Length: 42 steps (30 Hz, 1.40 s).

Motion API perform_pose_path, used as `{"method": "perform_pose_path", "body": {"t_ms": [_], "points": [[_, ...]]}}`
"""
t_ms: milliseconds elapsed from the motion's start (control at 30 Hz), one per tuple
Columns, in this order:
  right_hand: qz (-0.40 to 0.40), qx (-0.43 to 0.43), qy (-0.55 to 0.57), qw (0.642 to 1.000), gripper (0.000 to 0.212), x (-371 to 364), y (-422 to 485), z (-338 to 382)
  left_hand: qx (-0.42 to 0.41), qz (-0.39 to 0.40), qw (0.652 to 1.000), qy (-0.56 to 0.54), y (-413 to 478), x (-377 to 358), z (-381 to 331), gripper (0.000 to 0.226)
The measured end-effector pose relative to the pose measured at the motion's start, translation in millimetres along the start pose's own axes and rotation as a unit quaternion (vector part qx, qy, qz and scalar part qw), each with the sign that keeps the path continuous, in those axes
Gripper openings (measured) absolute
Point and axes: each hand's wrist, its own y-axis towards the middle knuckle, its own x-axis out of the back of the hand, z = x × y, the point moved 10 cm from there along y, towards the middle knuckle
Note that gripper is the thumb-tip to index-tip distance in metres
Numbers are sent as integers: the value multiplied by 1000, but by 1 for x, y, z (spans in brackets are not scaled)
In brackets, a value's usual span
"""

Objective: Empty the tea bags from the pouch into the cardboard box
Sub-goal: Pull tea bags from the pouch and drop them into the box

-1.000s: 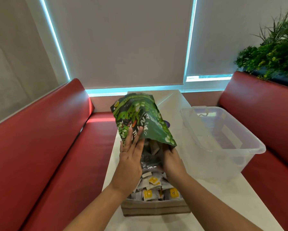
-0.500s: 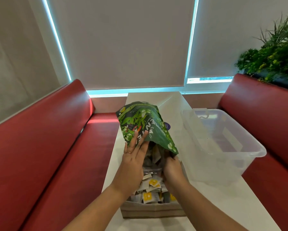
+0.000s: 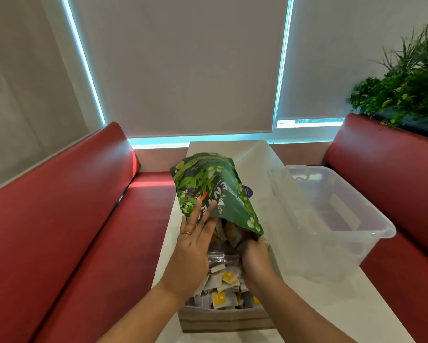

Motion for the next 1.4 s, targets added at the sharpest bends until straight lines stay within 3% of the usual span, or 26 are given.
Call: {"method": "perform_pose_path", "body": {"t_ms": [300,533,633,833,967,1200,1400], "points": [[41,-9,13,999,34,0,-4,3,-9,43,999,15,-10,-7,3,75],[49,-27,5,998,32,2,-6,-1,52,84,995,2,-20,-20,25,98],[56,-32,-10,998,34,-4,-7,0,105,64,992,-39,-18,-13,30,83],[84,-45,-35,995,28,-30,-9,0,192,43,975,-108,-15,-11,45,86],[122,-38,-14,992,34,-45,-12,7,211,36,967,-137,-12,-8,47,85],[156,-83,131,976,25,-53,-14,10,226,28,956,-186,-10,0,48,84],[138,-90,35,986,29,-46,-13,3,236,-7,952,-194,-8,7,50,80]]}}
